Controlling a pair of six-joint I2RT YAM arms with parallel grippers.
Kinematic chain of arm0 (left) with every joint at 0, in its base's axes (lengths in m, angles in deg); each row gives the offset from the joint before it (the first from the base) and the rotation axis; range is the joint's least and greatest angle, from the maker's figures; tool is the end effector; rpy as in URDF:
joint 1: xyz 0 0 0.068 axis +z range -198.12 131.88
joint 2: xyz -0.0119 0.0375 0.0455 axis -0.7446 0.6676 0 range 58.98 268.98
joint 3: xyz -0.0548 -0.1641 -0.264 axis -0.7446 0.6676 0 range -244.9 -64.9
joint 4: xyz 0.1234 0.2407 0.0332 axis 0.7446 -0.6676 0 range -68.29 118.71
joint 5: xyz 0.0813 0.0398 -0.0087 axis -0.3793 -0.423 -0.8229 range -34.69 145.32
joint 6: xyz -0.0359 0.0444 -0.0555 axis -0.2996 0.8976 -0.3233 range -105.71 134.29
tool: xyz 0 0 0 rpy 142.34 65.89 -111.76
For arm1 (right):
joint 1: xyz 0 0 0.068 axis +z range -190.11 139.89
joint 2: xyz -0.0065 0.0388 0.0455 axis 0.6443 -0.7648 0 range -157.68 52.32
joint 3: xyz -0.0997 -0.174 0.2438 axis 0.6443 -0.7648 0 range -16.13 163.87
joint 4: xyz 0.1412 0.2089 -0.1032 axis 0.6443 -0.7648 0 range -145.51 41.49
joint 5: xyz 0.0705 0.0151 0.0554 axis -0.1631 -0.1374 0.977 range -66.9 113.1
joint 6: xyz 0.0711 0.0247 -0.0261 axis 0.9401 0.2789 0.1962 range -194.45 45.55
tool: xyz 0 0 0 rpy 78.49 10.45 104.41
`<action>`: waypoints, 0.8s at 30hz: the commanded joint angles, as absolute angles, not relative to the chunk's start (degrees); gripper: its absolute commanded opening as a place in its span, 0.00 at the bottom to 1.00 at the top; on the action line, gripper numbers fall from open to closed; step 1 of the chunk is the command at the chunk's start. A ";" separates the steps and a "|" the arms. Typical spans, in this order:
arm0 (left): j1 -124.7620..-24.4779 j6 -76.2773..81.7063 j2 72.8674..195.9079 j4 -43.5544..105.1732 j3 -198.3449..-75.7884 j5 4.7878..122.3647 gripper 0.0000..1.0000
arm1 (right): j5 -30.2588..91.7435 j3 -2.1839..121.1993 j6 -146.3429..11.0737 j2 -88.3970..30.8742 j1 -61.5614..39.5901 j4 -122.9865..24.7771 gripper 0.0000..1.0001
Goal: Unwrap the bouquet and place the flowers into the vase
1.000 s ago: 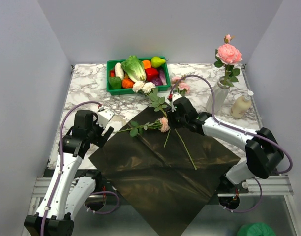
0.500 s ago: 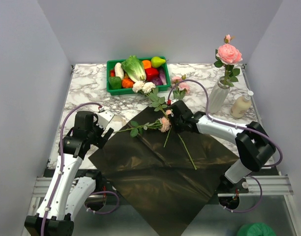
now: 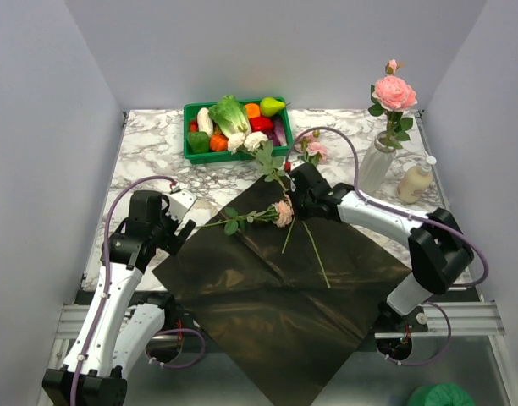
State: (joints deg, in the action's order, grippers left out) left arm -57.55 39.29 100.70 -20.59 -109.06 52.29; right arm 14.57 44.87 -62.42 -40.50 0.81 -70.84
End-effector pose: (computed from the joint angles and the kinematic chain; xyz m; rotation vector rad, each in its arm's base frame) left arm 0.1401 -0.0196 0.2855 0.6851 2.2956 0.1909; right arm 0.2848 0.2333 0.2219 -0.5678 2.4466 0.1944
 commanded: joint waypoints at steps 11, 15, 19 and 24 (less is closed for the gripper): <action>-57.26 38.55 102.05 -19.81 -109.81 52.41 0.99 | 15.29 54.36 -72.59 -16.34 1.11 -67.42 0.00; -57.26 38.64 102.05 -19.90 -109.98 52.33 0.99 | 10.10 56.55 -81.36 -10.36 1.11 -58.48 0.01; -57.26 38.64 102.14 -19.99 -110.34 52.33 0.99 | -2.25 57.96 -88.85 -4.56 1.11 -45.73 0.01; -57.26 38.73 102.05 -19.99 -110.25 52.41 0.99 | -12.66 57.70 -100.79 -2.70 -1.43 -26.93 0.01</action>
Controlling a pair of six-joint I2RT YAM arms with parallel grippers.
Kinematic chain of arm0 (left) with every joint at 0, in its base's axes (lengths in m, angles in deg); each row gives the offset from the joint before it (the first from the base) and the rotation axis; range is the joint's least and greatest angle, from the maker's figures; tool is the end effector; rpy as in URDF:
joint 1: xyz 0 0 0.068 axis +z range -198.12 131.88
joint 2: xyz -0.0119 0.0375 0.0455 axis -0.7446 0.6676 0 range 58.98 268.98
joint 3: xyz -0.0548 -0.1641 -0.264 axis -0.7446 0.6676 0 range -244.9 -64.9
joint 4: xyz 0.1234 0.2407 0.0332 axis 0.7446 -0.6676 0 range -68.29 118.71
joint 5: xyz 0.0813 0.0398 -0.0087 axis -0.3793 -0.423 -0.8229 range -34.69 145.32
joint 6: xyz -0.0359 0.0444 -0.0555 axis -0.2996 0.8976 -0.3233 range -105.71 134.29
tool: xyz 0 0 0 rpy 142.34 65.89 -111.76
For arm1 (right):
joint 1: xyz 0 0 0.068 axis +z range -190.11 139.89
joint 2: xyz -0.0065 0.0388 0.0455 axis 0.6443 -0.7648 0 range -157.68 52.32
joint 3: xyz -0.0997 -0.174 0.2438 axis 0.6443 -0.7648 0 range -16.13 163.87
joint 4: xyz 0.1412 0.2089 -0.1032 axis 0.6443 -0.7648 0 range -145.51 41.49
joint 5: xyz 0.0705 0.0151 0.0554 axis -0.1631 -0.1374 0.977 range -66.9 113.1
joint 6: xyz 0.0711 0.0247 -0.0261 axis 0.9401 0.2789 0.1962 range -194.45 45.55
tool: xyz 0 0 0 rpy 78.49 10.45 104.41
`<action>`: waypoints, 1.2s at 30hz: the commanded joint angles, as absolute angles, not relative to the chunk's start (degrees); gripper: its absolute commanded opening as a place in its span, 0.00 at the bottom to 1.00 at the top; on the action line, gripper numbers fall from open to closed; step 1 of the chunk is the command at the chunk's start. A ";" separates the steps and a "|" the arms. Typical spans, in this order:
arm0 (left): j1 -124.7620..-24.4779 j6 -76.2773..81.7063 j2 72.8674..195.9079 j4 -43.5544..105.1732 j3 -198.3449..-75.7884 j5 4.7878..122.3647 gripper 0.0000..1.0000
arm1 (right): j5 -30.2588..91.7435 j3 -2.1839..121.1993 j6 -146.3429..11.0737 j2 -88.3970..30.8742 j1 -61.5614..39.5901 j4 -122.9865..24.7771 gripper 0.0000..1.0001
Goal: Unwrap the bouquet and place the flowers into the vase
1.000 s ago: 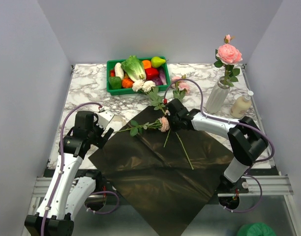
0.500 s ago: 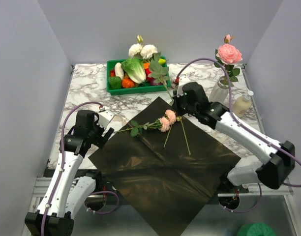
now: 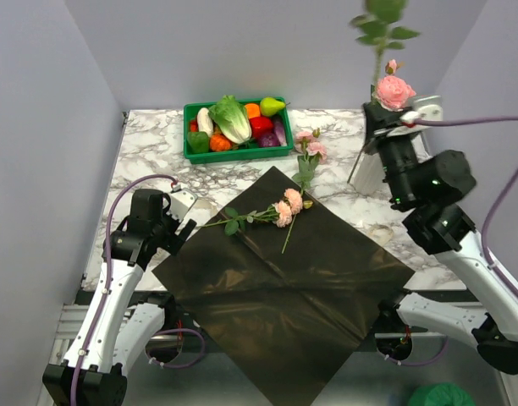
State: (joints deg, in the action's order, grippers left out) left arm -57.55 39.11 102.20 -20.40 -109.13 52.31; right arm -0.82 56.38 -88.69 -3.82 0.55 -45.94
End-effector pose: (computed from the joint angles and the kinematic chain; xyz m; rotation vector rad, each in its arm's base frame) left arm 0.1449 -0.0204 0.2830 0.6885 2.3171 0.1867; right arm 0.1752 0.1138 0.5436 -0.2410 1.2478 0.1386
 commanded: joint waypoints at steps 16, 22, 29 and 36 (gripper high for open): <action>-57.26 40.66 101.70 -18.40 -108.76 51.80 0.99 | -17.51 53.48 -98.01 -10.87 -22.88 -8.08 0.01; -57.26 41.36 102.05 -17.35 -108.05 51.27 0.99 | -17.24 51.56 -94.15 -13.24 -26.22 -7.99 0.01; -57.26 42.07 103.01 -16.73 -108.23 50.57 0.99 | -16.54 50.67 -86.14 -16.93 -30.44 -6.85 0.01; -57.26 42.60 104.59 -16.03 -108.67 49.87 0.99 | -16.62 50.50 -81.84 -21.07 -30.88 -7.63 0.01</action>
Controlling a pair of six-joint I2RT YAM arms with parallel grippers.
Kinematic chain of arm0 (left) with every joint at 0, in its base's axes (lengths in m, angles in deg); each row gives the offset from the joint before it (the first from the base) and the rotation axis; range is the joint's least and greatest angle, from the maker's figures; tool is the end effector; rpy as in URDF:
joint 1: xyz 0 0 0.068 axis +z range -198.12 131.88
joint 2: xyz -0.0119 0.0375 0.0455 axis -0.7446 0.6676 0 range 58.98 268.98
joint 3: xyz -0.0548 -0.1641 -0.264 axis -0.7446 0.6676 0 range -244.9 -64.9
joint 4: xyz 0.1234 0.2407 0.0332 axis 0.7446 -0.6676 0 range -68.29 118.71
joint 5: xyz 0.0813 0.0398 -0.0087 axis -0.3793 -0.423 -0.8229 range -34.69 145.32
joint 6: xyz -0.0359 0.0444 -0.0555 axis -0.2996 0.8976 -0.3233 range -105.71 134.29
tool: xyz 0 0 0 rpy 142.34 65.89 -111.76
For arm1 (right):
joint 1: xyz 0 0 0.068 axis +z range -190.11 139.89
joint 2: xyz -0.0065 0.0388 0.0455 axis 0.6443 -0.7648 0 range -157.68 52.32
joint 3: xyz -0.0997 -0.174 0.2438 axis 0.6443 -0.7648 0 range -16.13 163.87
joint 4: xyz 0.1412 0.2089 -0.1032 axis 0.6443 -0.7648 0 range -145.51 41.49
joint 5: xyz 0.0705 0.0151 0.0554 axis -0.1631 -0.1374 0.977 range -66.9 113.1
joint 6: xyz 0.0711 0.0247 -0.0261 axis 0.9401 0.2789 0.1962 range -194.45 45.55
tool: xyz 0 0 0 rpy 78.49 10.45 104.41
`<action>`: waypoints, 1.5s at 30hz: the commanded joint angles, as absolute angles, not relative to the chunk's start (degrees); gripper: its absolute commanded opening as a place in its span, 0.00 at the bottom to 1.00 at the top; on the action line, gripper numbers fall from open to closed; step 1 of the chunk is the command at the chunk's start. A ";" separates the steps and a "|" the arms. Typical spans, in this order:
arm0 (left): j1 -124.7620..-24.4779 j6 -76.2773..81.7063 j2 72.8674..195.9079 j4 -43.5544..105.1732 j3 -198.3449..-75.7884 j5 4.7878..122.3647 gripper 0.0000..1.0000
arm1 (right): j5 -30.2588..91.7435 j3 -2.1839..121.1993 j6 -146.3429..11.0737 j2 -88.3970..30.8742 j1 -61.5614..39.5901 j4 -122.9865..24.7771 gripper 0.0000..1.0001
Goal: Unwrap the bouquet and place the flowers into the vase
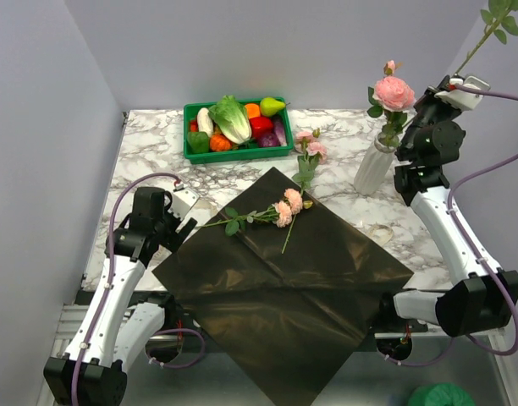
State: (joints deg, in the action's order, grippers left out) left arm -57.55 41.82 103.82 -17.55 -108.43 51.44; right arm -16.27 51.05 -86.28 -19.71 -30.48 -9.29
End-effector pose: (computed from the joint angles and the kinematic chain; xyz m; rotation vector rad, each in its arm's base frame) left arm 0.1544 -0.0210 0.2798 0.7341 2.2965 0.2277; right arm 0.2938 0.0057 0.5163 0.4475 1.0338 -0.3675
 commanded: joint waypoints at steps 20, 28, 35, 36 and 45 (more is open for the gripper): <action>-57.26 41.63 106.44 -16.12 -110.34 50.13 0.99 | -14.52 43.82 -83.68 -23.36 -30.80 -4.56 0.01; -57.26 41.63 105.65 -16.03 -109.46 50.13 0.99 | -12.94 38.55 -83.68 -20.98 -30.80 -4.12 0.02; -57.26 41.10 106.18 -15.42 -109.46 50.92 0.99 | -9.24 34.50 -82.01 -15.98 -30.71 -10.01 0.66; -57.26 40.93 106.44 -15.42 -109.55 51.01 0.99 | -9.07 33.37 -81.75 -15.19 -30.80 -10.97 0.68; -57.26 39.70 107.23 -15.15 -109.90 52.32 0.99 | -3.98 29.84 -75.60 -5.79 -30.36 -22.56 0.82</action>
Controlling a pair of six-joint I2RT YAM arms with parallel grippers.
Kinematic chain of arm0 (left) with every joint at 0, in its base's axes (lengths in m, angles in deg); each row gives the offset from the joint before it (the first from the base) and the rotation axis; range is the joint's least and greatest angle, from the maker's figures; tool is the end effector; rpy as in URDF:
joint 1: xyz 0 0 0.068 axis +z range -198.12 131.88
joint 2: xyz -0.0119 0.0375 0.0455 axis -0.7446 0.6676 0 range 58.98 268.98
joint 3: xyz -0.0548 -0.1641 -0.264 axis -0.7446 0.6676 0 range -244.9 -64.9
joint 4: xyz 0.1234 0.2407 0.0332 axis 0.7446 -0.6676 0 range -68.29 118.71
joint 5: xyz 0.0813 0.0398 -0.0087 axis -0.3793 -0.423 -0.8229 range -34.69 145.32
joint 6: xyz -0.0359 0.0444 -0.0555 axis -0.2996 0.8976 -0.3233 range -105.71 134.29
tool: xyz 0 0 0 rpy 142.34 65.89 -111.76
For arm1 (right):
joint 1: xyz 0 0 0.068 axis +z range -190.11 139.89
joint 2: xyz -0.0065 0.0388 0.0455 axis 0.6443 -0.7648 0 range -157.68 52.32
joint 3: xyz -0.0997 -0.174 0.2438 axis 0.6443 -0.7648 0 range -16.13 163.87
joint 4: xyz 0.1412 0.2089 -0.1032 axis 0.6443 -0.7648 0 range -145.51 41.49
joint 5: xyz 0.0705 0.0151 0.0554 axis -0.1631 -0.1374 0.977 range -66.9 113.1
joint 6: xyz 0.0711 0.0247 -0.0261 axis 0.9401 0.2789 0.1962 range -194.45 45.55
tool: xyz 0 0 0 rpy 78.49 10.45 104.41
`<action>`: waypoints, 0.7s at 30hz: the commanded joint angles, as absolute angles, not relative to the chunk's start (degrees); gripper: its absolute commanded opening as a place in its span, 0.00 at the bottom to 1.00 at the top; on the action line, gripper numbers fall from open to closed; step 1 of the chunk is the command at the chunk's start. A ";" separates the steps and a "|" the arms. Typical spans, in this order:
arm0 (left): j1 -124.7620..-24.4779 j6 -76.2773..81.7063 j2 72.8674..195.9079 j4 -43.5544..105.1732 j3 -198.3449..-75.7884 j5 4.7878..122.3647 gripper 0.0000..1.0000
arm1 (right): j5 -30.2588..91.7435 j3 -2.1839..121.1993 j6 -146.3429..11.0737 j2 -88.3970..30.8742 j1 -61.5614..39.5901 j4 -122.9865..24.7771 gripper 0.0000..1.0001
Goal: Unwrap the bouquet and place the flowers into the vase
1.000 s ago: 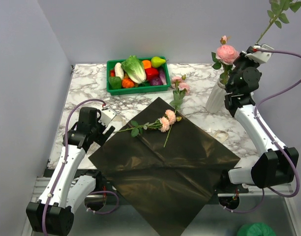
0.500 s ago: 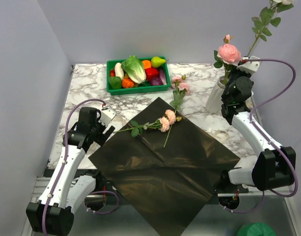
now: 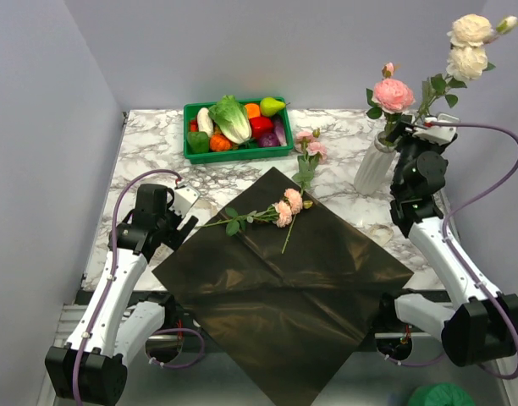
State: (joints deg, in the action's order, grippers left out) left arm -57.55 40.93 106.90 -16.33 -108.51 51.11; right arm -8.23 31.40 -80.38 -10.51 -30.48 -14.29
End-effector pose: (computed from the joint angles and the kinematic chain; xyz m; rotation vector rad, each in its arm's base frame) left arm 0.1654 -0.0224 0.2747 0.7243 2.3317 0.2239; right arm 0.2704 0.0096 0.4207 0.3057 1.2589 -0.2835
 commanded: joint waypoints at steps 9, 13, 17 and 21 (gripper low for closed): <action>-57.26 39.95 109.34 -15.24 -110.43 55.22 0.99 | -11.43 23.87 -73.92 2.92 -12.97 -36.02 0.86; -57.35 40.05 112.32 -14.01 -111.12 59.09 0.99 | -13.82 23.07 -68.31 5.65 -5.67 -44.27 0.86; -59.10 40.22 117.86 -12.87 -113.41 62.51 0.99 | -13.55 23.95 -63.82 3.11 -1.10 -51.66 0.86; -63.75 39.17 124.09 -10.15 -115.52 60.94 0.99 | -10.75 25.18 -60.57 -1.46 3.03 -55.71 0.87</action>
